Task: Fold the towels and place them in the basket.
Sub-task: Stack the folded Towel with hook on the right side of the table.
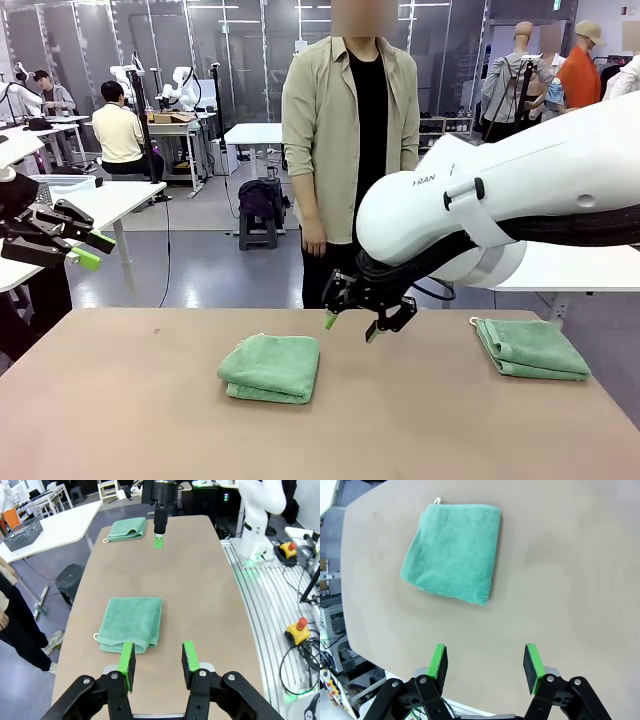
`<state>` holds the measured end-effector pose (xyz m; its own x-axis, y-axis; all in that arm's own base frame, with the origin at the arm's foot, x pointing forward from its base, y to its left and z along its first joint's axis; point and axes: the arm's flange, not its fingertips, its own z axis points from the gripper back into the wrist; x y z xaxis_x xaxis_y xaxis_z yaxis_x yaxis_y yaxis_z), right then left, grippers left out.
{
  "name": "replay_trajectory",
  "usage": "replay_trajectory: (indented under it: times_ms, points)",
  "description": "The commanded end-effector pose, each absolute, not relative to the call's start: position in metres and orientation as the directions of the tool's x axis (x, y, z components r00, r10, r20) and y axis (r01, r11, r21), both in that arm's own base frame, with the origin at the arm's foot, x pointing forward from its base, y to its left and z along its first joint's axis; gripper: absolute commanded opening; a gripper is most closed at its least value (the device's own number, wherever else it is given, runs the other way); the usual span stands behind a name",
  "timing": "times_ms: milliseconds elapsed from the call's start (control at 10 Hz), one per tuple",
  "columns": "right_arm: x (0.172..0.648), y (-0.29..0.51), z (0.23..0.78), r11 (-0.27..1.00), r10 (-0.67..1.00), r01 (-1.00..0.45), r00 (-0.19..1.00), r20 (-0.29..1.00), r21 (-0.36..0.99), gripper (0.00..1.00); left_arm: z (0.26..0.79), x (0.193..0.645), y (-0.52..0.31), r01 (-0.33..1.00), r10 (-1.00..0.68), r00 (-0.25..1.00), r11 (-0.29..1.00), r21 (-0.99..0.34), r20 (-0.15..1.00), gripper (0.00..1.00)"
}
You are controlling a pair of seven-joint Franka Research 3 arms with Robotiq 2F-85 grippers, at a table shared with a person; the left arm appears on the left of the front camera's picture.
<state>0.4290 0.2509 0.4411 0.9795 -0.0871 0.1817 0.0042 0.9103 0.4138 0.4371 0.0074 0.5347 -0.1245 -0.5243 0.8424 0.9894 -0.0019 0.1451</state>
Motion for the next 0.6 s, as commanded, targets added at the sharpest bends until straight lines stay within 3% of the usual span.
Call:
replay_trajectory:
  times_ms: [0,500]
  points:
    - [0.445,0.235,0.409,0.883,-0.074,-0.031,0.976,0.203,0.469,0.77,0.536,0.437,0.006,0.988,-0.514,-0.133,0.0,0.155,0.848,0.5]
    - [0.484,0.255,0.366,0.872,-0.053,-0.037,0.984,0.17,0.487,0.77,0.536,0.437,0.006,0.988,-0.514,-0.133,0.0,0.155,0.848,0.5]
